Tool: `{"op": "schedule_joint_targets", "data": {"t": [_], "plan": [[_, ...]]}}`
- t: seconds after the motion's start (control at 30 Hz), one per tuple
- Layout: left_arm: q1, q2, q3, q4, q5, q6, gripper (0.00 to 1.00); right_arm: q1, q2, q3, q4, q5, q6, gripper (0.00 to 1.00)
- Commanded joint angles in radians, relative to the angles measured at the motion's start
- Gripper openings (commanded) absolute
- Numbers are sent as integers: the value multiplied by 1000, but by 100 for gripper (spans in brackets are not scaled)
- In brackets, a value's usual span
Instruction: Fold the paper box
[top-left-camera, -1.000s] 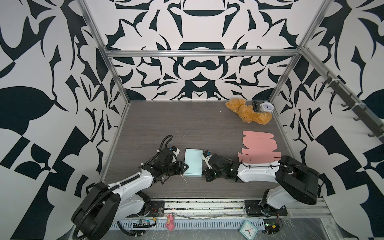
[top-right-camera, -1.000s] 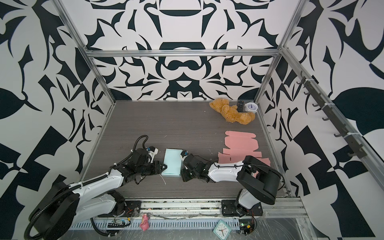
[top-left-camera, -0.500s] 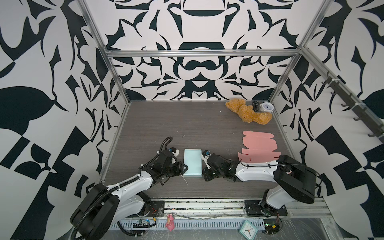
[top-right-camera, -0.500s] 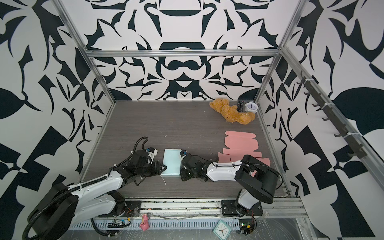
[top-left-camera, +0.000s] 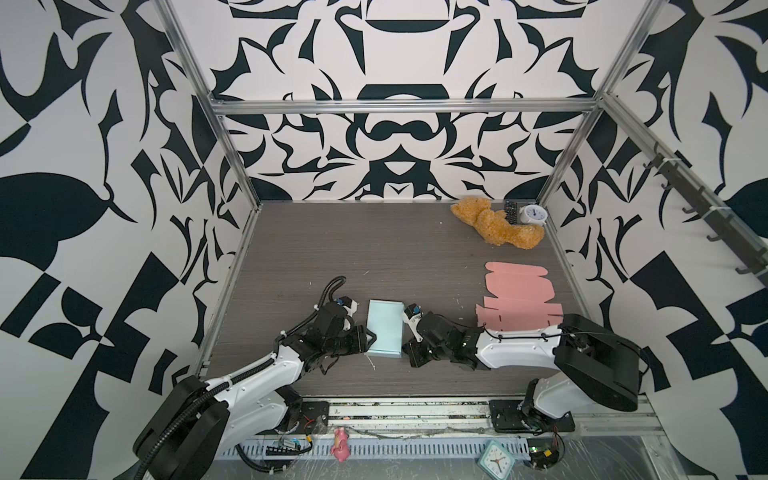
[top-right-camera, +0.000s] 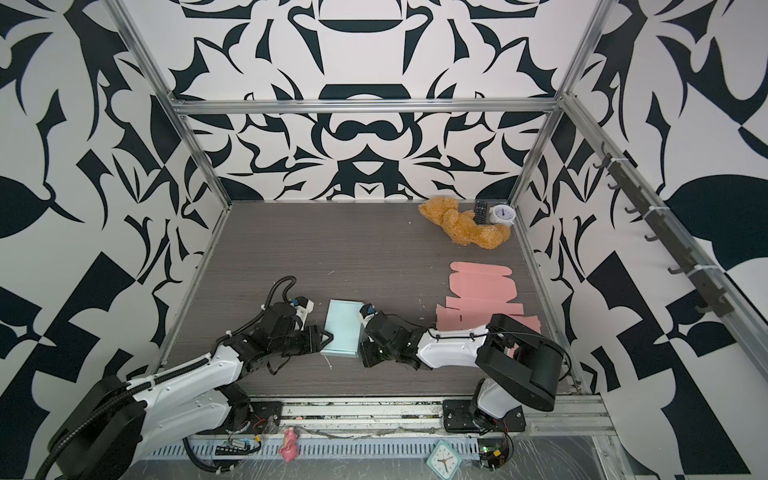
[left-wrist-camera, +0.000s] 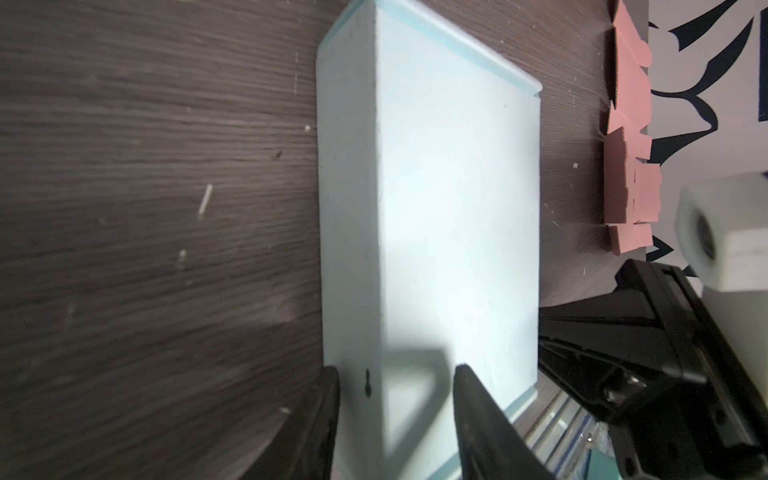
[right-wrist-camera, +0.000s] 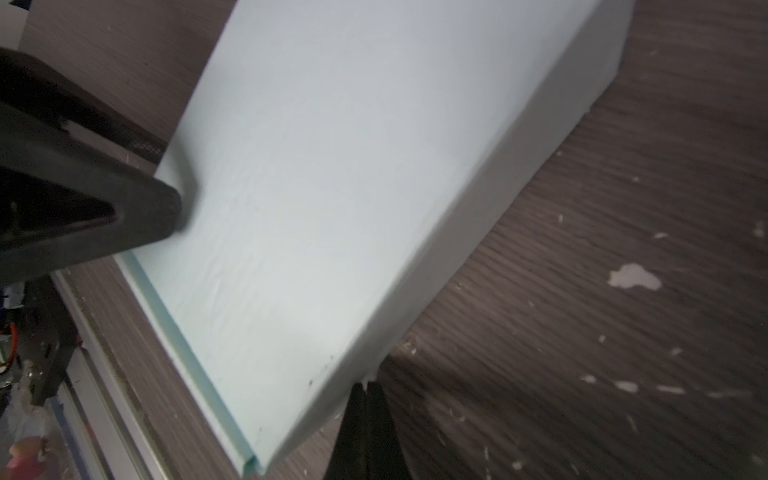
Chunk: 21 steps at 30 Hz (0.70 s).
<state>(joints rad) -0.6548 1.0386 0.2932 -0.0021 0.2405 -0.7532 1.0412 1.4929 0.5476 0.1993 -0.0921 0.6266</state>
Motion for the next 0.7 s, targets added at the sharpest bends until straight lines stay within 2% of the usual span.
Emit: {"op": "schedule_joint_targets", "data": {"t": [0.0, 0.17, 0.33, 0.67], "plan": [[9, -15, 9, -56, -8, 18, 52, 1, -32, -18, 13, 17, 13, 5], [31, -48, 33, -120, -7, 62, 59, -41, -127, -29, -75, 38, -38, 6], [119, -63, 87, -174, 39, 145, 69, -116, -135, 18, -138, 12, -130, 4], [212, 171, 243, -134, 146, 239, 69, -276, -28, 121, -109, -86, -231, 1]]}}
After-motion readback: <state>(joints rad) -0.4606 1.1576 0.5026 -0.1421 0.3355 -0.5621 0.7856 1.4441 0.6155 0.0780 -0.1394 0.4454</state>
